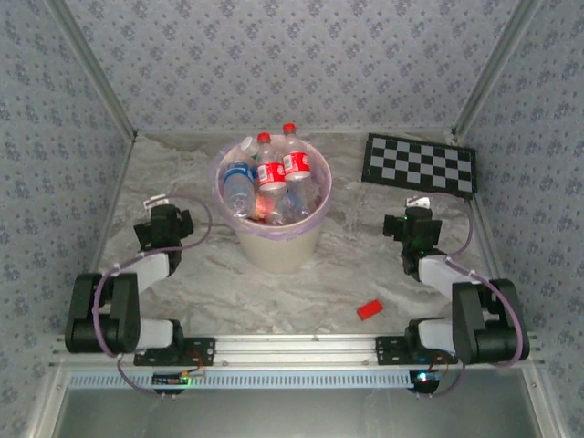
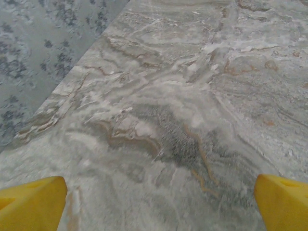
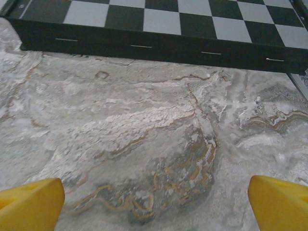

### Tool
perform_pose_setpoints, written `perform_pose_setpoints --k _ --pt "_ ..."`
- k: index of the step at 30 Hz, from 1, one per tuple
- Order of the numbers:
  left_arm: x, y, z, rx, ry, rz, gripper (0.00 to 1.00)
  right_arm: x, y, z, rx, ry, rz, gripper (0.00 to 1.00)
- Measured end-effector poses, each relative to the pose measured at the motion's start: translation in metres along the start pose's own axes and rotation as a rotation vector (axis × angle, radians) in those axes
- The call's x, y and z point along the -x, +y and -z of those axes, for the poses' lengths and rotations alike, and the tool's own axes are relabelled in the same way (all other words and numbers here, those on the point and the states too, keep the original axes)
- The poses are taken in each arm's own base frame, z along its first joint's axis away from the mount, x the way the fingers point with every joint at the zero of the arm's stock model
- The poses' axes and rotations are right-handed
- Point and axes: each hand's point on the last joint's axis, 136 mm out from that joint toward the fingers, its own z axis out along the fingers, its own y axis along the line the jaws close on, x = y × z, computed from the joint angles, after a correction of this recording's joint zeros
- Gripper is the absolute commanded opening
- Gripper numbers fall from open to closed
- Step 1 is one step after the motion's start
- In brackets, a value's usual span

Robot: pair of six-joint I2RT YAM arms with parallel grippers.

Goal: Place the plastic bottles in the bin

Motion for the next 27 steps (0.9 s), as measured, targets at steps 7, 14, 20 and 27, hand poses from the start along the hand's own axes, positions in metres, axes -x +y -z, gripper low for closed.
perform_pose_setpoints --k 7,14,20,27 --pt "-0.002 -0.021 -0.021 -0.087 -0.019 -0.028 1.00 0.011 0.002 -0.026 0.007 -0.123 -0.002 1.00" --pt "0.002 -0.038 -0.018 -0.170 -0.106 -0.044 1.00 0.003 0.006 -0.031 0.057 -0.115 0.010 1.00" --pt "0.008 -0.042 -0.017 -0.191 -0.131 -0.038 1.00 0.005 0.005 -0.032 0.061 -0.121 0.004 1.00" --pt "0.011 -0.042 -0.017 -0.192 -0.141 -0.035 1.00 0.006 0.006 -0.032 0.067 -0.122 0.004 1.00"
